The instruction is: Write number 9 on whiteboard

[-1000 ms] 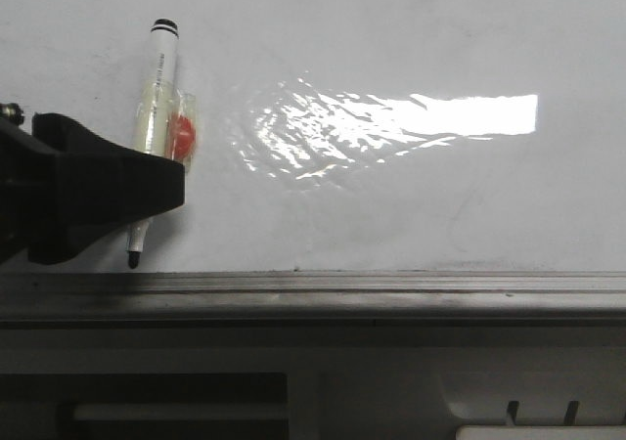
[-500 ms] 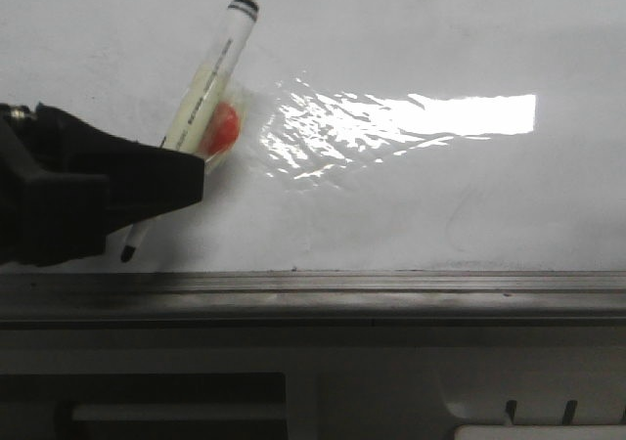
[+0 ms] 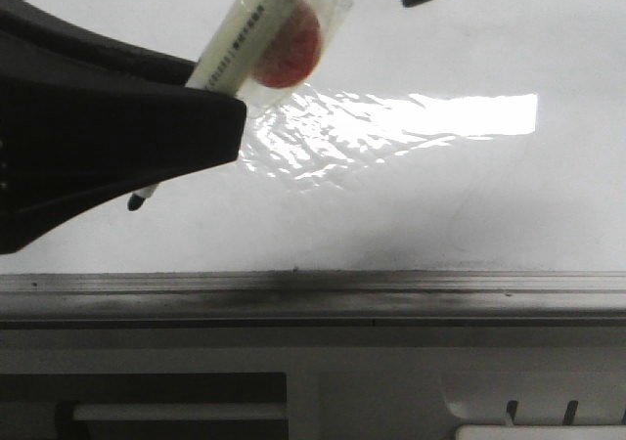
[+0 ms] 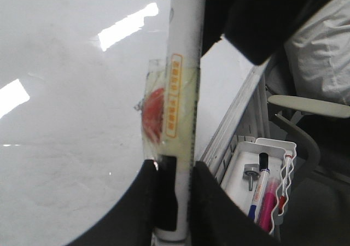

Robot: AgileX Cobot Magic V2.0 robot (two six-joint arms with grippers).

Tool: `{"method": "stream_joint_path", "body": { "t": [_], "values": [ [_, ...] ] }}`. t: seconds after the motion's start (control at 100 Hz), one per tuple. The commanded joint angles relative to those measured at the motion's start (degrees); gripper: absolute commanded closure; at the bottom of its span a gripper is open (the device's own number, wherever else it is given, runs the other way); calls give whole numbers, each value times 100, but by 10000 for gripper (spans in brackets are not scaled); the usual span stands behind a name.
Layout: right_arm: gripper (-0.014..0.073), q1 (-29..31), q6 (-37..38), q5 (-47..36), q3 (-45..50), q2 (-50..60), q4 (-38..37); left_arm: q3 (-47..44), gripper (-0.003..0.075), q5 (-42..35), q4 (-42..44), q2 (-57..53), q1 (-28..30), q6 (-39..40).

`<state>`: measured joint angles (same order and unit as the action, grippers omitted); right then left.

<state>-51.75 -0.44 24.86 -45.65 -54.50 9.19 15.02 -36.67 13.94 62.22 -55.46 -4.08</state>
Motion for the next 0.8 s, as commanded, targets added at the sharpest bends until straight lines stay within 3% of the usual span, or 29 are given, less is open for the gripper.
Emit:
{"method": "stream_joint_path", "body": {
  "t": [0.0,0.16,0.43,0.55,0.62,0.74,0.79],
  "values": [
    [237,-21,-55,-467,-242,-56,-1,123,740,-426,112,-84,-32,-15],
    [265,-31,-55,-400,-242,-209,8,67,740,-305,76,-84,-32,-295],
    [625,-31,-55,-373,-242,-219,1,67,740,-204,76,-84,-32,-295],
    [670,-31,-55,-384,-242,-219,1,67,729,-73,54,-84,-32,-295],
    [670,-31,-55,-406,-242,-219,1,67,659,-61,54,-84,-32,-295],
    [670,-31,-55,-390,-242,-219,-28,67,443,-71,-5,-84,-32,-295],
    [670,-31,-55,-390,-242,-219,-28,67,400,-82,-170,-84,-32,-295]
  ]
}}
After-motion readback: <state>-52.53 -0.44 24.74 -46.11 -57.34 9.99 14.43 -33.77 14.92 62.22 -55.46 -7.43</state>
